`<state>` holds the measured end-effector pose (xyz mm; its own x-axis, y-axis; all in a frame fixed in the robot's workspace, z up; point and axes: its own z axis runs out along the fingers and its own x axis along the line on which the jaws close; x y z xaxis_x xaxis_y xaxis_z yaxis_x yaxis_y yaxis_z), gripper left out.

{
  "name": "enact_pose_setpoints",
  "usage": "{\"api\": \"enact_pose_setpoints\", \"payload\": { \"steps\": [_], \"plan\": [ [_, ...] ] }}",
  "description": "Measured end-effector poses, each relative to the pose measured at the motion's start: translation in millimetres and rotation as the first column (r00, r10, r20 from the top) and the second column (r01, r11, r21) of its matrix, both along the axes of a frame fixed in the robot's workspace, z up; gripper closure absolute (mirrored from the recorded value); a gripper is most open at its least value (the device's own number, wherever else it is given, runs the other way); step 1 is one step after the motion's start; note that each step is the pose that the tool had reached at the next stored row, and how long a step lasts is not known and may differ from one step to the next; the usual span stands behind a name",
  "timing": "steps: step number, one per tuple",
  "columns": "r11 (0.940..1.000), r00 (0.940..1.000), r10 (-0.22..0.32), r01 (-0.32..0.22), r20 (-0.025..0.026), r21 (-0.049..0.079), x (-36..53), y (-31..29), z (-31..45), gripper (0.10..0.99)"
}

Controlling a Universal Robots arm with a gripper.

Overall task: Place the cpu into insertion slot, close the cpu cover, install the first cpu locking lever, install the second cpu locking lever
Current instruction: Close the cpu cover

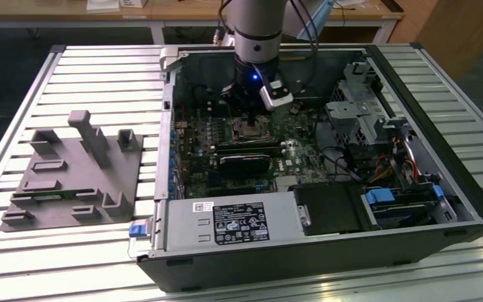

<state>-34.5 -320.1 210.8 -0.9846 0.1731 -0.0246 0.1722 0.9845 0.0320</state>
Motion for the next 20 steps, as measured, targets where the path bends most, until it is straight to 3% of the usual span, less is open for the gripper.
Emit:
{"api": "enact_pose_setpoints", "payload": {
  "steps": [12,20],
  "plan": [
    [1.0,1.0,0.006,-0.006,0.0036,0.0,-22.0,-2.1,-2.3,0.98],
    [0.9999,0.9999,0.014,-0.014,0.0061,0.004,-29.5,-3.6,-7.2,0.98]
  ]
}}
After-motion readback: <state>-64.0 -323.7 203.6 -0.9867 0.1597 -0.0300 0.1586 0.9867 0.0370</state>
